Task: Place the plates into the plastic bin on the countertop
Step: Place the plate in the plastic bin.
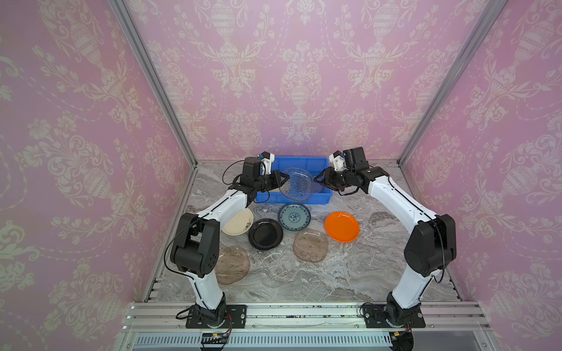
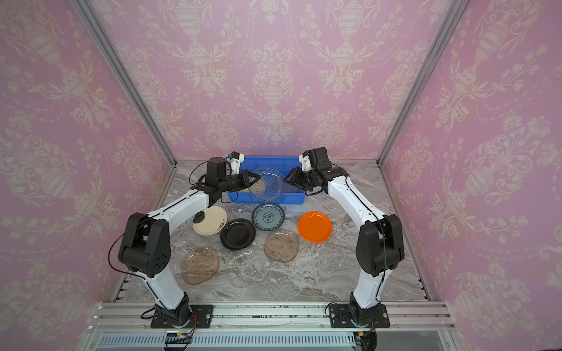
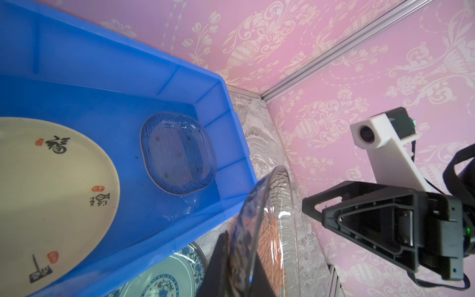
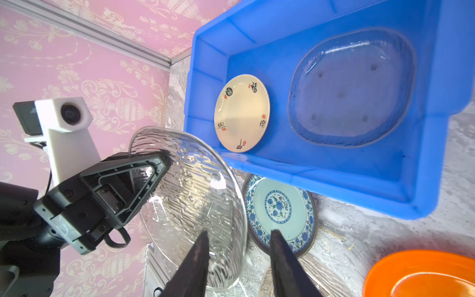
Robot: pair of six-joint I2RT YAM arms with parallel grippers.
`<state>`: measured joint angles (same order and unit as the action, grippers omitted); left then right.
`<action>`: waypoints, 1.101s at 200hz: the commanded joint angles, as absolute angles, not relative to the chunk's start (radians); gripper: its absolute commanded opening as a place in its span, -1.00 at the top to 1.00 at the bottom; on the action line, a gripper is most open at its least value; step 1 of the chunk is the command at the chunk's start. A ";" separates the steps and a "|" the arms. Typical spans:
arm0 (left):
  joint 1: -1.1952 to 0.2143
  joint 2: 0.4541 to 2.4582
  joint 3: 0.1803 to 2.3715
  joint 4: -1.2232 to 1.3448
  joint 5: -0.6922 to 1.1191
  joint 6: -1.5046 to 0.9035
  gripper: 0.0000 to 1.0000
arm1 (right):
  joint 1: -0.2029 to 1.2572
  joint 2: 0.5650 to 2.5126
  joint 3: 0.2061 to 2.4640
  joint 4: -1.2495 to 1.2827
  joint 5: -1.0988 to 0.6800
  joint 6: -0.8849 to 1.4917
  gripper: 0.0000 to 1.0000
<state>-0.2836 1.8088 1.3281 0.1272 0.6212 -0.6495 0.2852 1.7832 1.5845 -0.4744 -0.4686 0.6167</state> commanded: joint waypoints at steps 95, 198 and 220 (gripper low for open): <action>-0.316 2.236 1.776 0.195 0.481 -0.806 1.00 | 0.205 1.733 1.540 -0.358 -0.406 0.706 0.13; -0.364 2.458 1.956 0.151 0.394 -0.815 1.00 | 0.176 1.772 1.525 -0.300 -0.464 0.726 0.13; -0.373 2.502 2.018 0.116 0.389 -0.803 1.00 | 0.172 1.778 1.516 -0.287 -0.474 0.735 0.14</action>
<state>-0.3603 2.4599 1.9392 0.1513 0.4255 -0.8036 0.1768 1.7664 1.5402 -0.3180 -0.4461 0.7116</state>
